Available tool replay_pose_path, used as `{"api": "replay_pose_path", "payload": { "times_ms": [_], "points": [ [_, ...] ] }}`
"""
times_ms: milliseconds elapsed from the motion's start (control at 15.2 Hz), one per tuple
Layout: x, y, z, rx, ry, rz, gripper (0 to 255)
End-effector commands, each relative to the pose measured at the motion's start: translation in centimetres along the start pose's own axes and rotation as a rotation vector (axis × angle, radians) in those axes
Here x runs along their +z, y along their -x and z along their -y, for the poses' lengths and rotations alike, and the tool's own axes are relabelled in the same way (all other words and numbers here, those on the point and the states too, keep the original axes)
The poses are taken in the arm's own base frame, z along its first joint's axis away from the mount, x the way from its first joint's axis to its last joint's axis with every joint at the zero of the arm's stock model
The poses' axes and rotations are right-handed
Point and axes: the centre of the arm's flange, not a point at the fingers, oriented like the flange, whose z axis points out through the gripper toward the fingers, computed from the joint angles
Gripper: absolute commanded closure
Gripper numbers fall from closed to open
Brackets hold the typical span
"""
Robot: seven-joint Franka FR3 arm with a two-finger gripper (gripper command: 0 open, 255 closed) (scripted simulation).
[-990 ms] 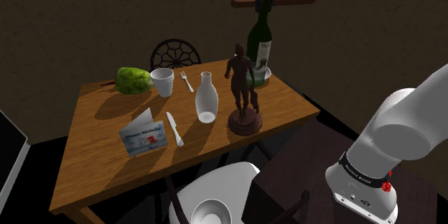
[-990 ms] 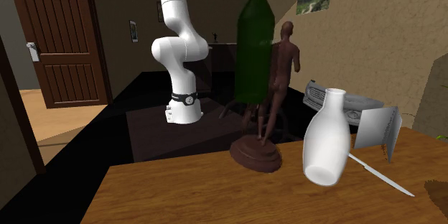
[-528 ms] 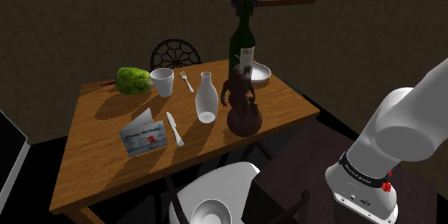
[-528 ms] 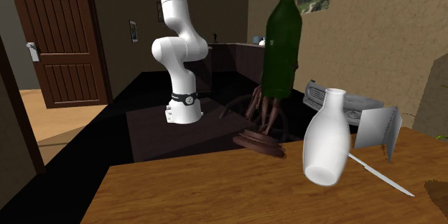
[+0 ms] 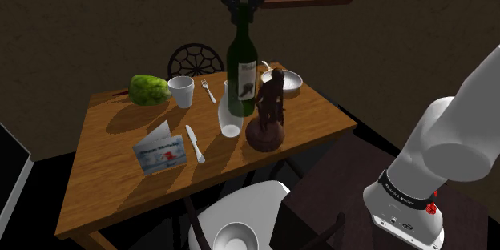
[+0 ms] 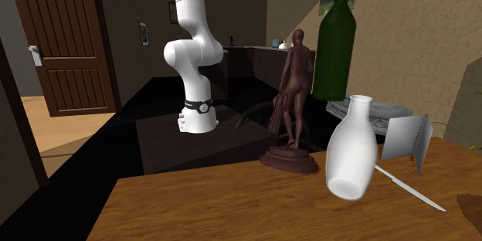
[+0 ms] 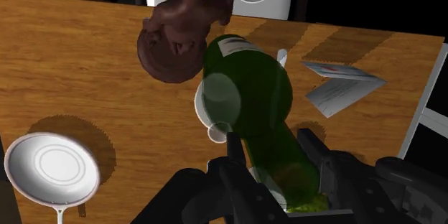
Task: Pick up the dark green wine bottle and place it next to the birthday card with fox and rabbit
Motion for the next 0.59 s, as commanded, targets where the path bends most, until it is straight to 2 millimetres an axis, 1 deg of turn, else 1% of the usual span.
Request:
{"api": "replay_pose_path", "payload": {
  "times_ms": [0,396,462,528],
  "points": [
    [-0.1,0.6,2.3,0.002,-0.001,-0.001,255],
    [-0.1,1.7,10.2,0.002,-0.001,-0.001,255],
    [-0.1,1.8,10.8,0.002,-0.001,-0.001,255],
    [0.4,1.8,10.8,0.002,-0.001,-0.001,255]
  ]
}}
